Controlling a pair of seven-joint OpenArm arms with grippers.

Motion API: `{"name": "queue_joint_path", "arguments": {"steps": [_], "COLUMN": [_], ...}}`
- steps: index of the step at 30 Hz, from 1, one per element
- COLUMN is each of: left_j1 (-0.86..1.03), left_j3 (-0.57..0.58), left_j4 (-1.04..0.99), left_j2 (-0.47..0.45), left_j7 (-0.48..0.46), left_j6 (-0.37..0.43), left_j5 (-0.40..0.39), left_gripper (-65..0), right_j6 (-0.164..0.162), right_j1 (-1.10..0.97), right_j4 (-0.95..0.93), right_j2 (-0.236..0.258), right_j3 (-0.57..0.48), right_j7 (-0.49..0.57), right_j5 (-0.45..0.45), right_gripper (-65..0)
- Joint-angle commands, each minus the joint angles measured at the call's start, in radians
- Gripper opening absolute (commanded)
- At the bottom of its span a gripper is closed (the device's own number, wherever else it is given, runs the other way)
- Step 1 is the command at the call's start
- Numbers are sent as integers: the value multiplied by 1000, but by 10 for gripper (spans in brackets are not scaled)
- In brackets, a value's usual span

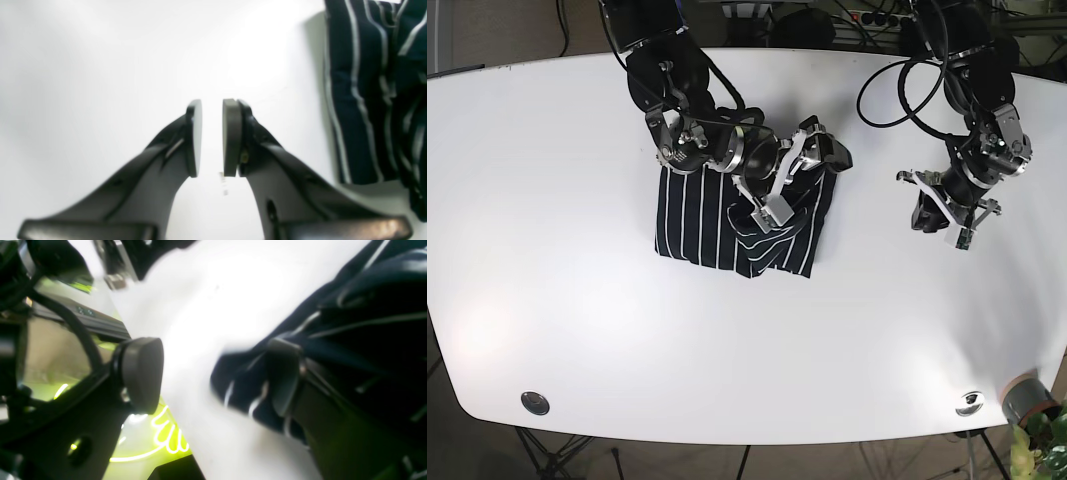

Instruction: Fold the T-shirt properly

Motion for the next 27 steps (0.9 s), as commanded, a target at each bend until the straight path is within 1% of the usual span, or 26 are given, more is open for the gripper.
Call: {"name": "queue_joint_path", "arguments": {"steps": [1, 3, 6, 12, 17, 22, 25, 27], "left_j1": [-11, -11, -11, -2, 3, -3, -3, -3], "left_j3": [-4, -4, -4, -4, 2, 2, 2, 2], "left_j4": [17, 15, 18, 15, 14, -13, -31, -33], "left_j2": [-19, -24, -21, -18, -15, -2, -2, -2], "left_j7": [-25, -26, -26, -26, -26, -26, -26, -26], "left_j6": [-2, -2, -2, -2, -2, -2, -2, -2], "left_j5": [-20, -20, -20, -20, -20, -20, -20, -20], "left_gripper": [-551, -551, -551, -551, -551, -551, -551, -551], "right_j6": [9, 9, 9, 17, 10, 9, 9, 9], "right_j1": [15, 15, -4, -73, -94, -91, -59, -42], "right_j4": [73, 99, 125, 207, 207, 142, 79, 38], "right_j2": [-3, 9, 38, 87, 133, 130, 95, 90], "right_j3": [4, 17, 73, 188, 217, 215, 214, 214], "right_j7": [27, 27, 26, 21, 21, 21, 21, 21], "right_j5": [22, 17, 26, 26, 26, 26, 26, 26], "right_gripper": [-193, -193, -195, -252, -257, -257, -257, -257]}}
